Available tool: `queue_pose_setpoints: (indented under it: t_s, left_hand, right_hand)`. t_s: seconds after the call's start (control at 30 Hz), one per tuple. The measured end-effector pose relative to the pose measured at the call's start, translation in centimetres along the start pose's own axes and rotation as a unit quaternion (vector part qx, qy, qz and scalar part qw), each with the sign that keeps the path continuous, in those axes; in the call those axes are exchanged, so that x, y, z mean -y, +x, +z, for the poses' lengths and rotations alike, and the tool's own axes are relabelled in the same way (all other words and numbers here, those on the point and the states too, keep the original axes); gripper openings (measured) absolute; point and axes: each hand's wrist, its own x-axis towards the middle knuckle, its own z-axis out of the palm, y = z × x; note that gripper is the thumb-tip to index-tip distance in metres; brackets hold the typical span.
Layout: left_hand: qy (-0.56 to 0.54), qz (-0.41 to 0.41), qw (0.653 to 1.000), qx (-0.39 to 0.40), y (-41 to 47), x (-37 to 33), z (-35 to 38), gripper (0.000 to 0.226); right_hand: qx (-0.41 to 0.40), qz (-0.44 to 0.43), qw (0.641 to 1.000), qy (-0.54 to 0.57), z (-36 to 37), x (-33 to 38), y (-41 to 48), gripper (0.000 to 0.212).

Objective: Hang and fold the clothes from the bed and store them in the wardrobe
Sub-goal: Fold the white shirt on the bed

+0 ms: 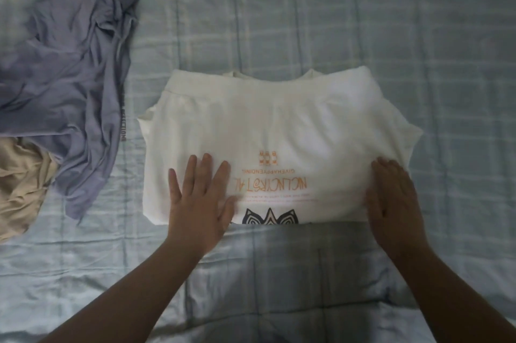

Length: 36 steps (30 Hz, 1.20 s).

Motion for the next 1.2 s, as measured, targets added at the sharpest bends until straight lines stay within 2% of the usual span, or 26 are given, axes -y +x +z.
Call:
queue_pose_setpoints:
  t_s: [0.13,0.23,0.3,0.4,0.47,0.67,0.77,0.97,1.07,1.2]
  left_hand:
    - [-0.098,0.105,0.989,-0.047,3.6,-6.3,-2.2,0.05]
    - [-0.152,0.153,0.976,-0.04,7.8,-12.8,-3.7,0.043]
    - [-0.205,0.126,0.971,-0.006,10.6,-17.3,-4.5,0.039]
    - [-0.251,0.071,0.964,0.056,14.8,-23.4,-4.9,0.027]
    - [-0.209,0.069,0.972,0.083,17.2,-26.7,-4.5,0.031]
    - [-0.123,-0.016,0.988,0.091,19.4,-32.1,-2.5,0.093]
    - [-0.115,-0.07,0.988,0.073,19.8,-33.9,-1.8,0.105]
    - [-0.115,-0.099,0.987,0.052,19.9,-35.9,-0.8,0.083]
    - [-0.125,-0.112,0.984,0.053,20.7,-35.8,-0.9,0.065]
    - [-0.245,-0.12,0.958,0.093,20.7,-33.9,-2.8,0.066]
  right_hand:
    - [-0.116,0.122,0.984,0.056,-2.1,-0.2,0.0,0.038]
    - [-0.093,0.294,0.945,0.109,-2.8,-1.1,0.3,0.033]
    - [-0.045,0.375,0.917,0.131,-3.0,-1.7,0.4,0.029]
    - [0.009,0.384,0.911,0.151,-2.8,-1.7,0.0,0.028]
    - [0.021,0.383,0.91,0.159,-2.6,-1.6,-0.4,0.032]
    - [0.022,0.378,0.903,0.201,-3.2,-1.8,-1.1,0.037]
    - [0.032,0.364,0.908,0.205,-3.4,-1.8,-1.1,0.035]
    - [0.024,0.34,0.914,0.221,-2.9,-2.0,-1.2,0.037]
    - [0.016,0.353,0.897,0.267,-2.9,-2.1,-1.0,0.027]
    - [0.012,0.365,0.875,0.318,-3.5,-1.1,-1.2,0.032]
